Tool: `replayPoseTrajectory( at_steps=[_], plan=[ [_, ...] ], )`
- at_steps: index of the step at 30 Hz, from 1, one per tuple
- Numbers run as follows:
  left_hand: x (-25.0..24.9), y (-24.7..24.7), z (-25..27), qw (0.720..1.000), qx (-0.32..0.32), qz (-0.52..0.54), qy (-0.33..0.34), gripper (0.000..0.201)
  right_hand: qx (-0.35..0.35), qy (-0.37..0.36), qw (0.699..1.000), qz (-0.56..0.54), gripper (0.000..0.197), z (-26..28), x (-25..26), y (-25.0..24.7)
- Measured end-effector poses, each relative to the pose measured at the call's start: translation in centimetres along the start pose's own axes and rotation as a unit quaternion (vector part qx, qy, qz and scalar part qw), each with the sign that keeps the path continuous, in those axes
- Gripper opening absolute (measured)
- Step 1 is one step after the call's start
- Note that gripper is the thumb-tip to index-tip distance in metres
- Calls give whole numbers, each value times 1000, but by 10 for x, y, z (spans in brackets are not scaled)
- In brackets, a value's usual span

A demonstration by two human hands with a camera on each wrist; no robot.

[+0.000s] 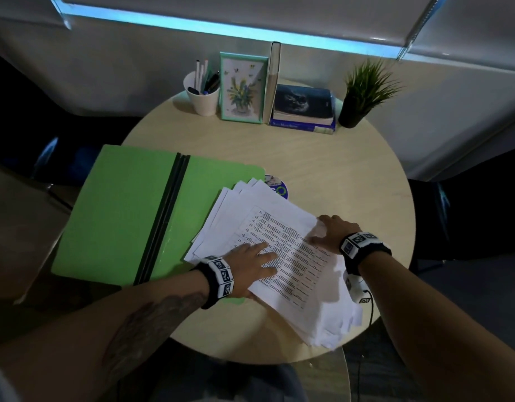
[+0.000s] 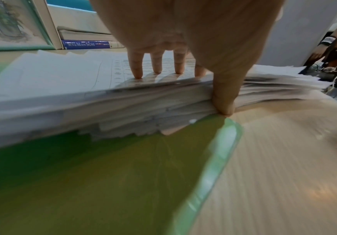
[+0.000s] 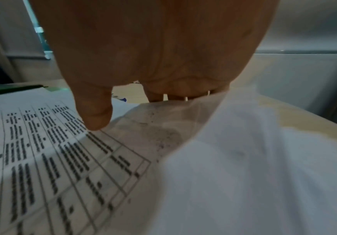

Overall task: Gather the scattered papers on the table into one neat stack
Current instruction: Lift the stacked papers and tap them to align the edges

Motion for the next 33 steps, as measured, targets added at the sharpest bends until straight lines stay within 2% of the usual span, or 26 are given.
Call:
replayPoseTrajectory(
  at_steps=[2, 5, 10, 13, 17, 19, 21, 22, 23, 24, 25, 27, 28, 29, 30, 31, 33],
  plan=[
    [-2, 3, 0, 1000, -1, 3, 6, 85, 23, 18, 1000, -4, 73, 4, 0, -1],
    [-7, 3, 2, 1000, -10, 23, 5, 86, 56, 20, 996, -69, 55, 8, -1, -3],
    [-14, 4, 7, 999, -26, 34, 3, 85, 64, 40, 986, -151, 31, 20, -9, 0],
    [-15, 3, 10, 999, -33, 33, 7, 80, 86, 54, 978, -180, 52, 28, -10, 0],
    [-16, 10, 12, 998, -53, 29, -8, 74, 123, 65, 971, -192, 53, 43, -7, 15],
    [-13, 9, 16, 993, -77, 70, -52, 76, 103, 65, 977, -175, 50, 48, -9, 23],
    [-8, 3, 26, 977, -112, 134, -124, 82, 83, 67, 976, -188, 46, 53, -15, 29],
    [-3, 1, 31, 959, -145, 180, -165, 83, 72, 69, 975, -199, 44, 57, -18, 29],
    [4, -2, 37, 928, -195, 238, -208, 81, 62, 75, 972, -215, 41, 61, -23, 30],
    [12, -2, 42, 882, -255, 306, -251, 78, 49, 83, 965, -243, 39, 65, -28, 31],
    [22, -1, 46, 823, -309, 378, -292, 74, 36, 86, 957, -275, 37, 69, -33, 30],
    [41, -1, 47, 674, -377, 531, -348, 68, -1, 91, 937, -337, 33, 77, -43, 25],
    [49, -4, 45, 595, -387, 607, -358, 66, -20, 97, 922, -375, 30, 80, -49, 21],
    [53, -10, 40, 530, -374, 671, -359, 66, -37, 100, 904, -414, 28, 85, -53, 14],
    [56, -17, 34, 485, -353, 720, -349, 69, -59, 102, 884, -453, 27, 89, -56, 7],
    [58, -25, 27, 462, -322, 757, -331, 73, -83, 102, 865, -484, 27, 95, -58, -2],
    [55, -43, 10, 459, -235, 813, -270, 77, -129, 94, 836, -525, 23, 107, -56, -23]
  ],
)
Point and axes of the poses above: each hand's wrist, its own z-axis away from the middle knuckle, its own y-axis out of the palm, x = y × z, the point moved 4 cm from there along -z, towards the middle knuckle
